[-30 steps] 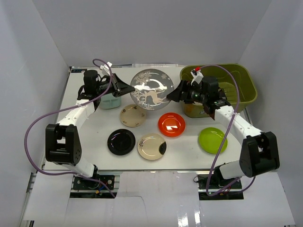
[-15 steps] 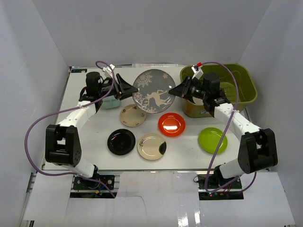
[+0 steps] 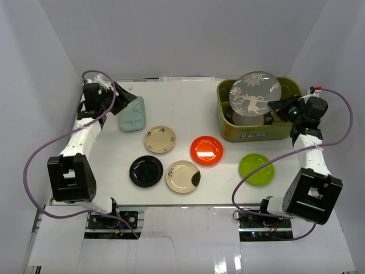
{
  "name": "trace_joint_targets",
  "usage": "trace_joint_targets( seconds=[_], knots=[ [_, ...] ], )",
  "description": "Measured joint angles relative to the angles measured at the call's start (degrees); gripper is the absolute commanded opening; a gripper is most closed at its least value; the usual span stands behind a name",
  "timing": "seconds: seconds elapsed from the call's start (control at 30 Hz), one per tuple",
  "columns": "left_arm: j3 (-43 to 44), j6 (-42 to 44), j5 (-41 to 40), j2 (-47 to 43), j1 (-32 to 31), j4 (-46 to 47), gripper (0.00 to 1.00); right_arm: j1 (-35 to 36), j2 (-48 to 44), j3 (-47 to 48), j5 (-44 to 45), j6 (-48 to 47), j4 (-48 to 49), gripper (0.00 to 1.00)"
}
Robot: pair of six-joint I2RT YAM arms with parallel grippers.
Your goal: Place the plates into the plastic bin on the countertop
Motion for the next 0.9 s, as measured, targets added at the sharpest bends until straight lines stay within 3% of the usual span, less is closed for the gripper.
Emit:
trace_joint_targets(
  seconds=[0.2, 0.4, 0.53, 0.57, 0.67, 0.73, 0.9],
  knots=[
    [-0.85, 0.17, -3.43, 5.73, 9.64, -1.29, 0.79, -0.98, 5.81, 0.63, 2.34, -3.5, -3.74, 0.08],
    [-0.76, 0.46, -1.86, 15.58, 12.39, -2.34, 0.83, -0.57, 10.56, 3.56, 4.94, -7.41, -7.78, 0.13],
    [0.94, 0.63, -0.02, 22.12, 12.48, -2.89, 0.83, -0.13, 11.08, 4.9, 5.64, -8.63, -8.41, 0.39],
    [1.4, 0.66, 0.2, 23.34, 12.5, -2.95, 0.84, 0.07, 11.37, 5.53, 6.36, -9.4, -8.66, 0.54],
    [3.04, 0.63, 1.99, 26.36, 12.79, -2.45, 0.83, 0.63, 13.03, 6.73, 7.93, -11.02, -9.27, 0.76],
    [4.22, 0.68, 2.67, 27.36, 13.05, -1.64, 0.82, 1.29, 13.51, 7.08, 8.66, -11.89, -9.7, 0.87],
    [6.56, 0.68, 4.44, 30.18, 13.35, 0.44, 0.69, 2.75, 13.6, 7.19, 11.23, -14.29, -11.34, 0.98]
  ],
)
